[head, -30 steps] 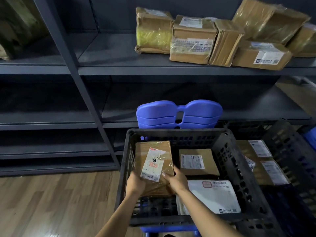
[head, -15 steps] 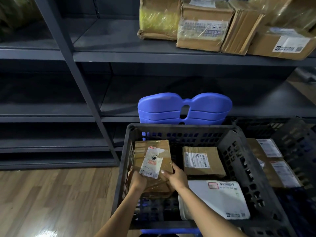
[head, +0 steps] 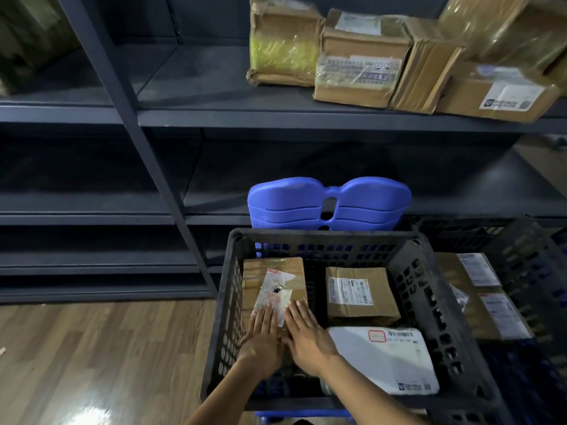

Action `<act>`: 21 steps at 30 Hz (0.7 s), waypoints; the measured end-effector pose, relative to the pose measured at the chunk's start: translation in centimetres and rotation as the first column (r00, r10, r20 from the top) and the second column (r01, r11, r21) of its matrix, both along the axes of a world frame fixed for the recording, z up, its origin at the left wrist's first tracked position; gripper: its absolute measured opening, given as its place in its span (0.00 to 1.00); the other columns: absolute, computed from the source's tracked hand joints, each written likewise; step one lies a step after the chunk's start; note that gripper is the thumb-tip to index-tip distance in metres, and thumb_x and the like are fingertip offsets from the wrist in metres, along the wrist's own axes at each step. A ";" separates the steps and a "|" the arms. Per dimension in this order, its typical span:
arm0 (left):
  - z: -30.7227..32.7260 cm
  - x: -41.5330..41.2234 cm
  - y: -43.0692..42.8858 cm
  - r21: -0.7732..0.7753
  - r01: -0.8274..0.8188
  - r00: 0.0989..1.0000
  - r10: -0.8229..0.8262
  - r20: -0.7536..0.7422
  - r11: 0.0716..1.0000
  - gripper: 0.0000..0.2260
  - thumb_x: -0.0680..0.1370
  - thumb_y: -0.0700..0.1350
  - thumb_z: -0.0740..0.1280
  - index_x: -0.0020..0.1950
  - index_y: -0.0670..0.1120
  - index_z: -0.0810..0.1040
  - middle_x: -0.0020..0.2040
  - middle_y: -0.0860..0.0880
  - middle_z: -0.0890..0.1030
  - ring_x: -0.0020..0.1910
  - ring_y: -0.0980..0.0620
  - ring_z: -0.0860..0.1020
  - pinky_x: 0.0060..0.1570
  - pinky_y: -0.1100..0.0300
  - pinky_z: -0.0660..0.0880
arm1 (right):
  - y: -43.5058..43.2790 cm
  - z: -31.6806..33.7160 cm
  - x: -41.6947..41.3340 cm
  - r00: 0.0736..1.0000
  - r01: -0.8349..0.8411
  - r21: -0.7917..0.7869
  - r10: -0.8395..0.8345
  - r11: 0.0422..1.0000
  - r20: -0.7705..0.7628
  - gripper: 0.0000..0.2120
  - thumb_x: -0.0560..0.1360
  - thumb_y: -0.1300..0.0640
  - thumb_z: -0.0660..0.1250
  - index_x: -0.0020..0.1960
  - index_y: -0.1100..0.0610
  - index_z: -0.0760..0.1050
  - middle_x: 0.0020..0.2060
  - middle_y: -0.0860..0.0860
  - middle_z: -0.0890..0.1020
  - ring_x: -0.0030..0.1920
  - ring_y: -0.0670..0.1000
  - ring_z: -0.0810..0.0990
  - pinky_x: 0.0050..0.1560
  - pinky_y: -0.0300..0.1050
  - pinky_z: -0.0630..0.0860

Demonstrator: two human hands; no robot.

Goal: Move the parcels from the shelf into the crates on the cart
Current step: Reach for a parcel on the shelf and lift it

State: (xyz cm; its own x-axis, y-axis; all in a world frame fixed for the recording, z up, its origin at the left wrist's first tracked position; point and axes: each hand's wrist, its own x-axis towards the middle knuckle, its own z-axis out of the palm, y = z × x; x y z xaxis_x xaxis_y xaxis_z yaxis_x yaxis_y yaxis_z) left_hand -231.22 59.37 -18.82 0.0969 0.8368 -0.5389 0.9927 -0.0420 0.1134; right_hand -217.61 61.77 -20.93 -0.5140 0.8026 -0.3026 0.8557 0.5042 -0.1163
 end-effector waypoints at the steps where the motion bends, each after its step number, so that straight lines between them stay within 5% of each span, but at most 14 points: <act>1: -0.2 -0.2 0.0 -0.005 -0.005 1.000 0.006 0.027 1.000 0.28 0.84 0.50 0.45 0.77 0.39 0.34 0.77 0.41 0.33 0.76 0.43 0.32 0.74 0.51 0.34 | 0.0 -0.2 -0.1 1.000 -0.002 -0.001 0.002 1.000 0.021 0.29 0.83 0.48 0.44 0.78 0.59 0.38 0.77 0.55 0.38 0.76 0.58 0.33 0.70 0.52 0.28; 11: 1.5 -0.2 0.7 0.010 -0.004 1.000 0.004 -0.013 1.000 0.29 0.84 0.51 0.47 0.78 0.41 0.39 0.78 0.42 0.36 0.77 0.45 0.35 0.76 0.51 0.38 | 1.1 2.3 0.2 0.997 0.024 -0.108 -0.032 0.994 -0.068 0.29 0.83 0.49 0.47 0.79 0.58 0.42 0.78 0.53 0.41 0.77 0.53 0.36 0.75 0.47 0.36; 21: 12.8 -0.7 2.8 0.252 0.091 0.993 -0.070 -0.093 0.963 0.30 0.83 0.56 0.46 0.79 0.40 0.41 0.80 0.43 0.42 0.78 0.45 0.41 0.76 0.51 0.39 | 2.6 14.2 2.2 0.985 0.128 0.066 -0.119 0.990 -0.122 0.29 0.83 0.47 0.47 0.79 0.55 0.41 0.78 0.52 0.41 0.78 0.52 0.38 0.75 0.48 0.39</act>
State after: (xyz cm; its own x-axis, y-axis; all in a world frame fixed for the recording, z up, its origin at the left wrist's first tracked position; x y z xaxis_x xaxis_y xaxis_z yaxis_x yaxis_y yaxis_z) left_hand -231.95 62.19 -6.06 0.1335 0.9388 -0.3175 0.9903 -0.1389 0.0059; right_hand -215.42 64.41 -6.73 -0.4381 0.8799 -0.1841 0.8944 0.4063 -0.1869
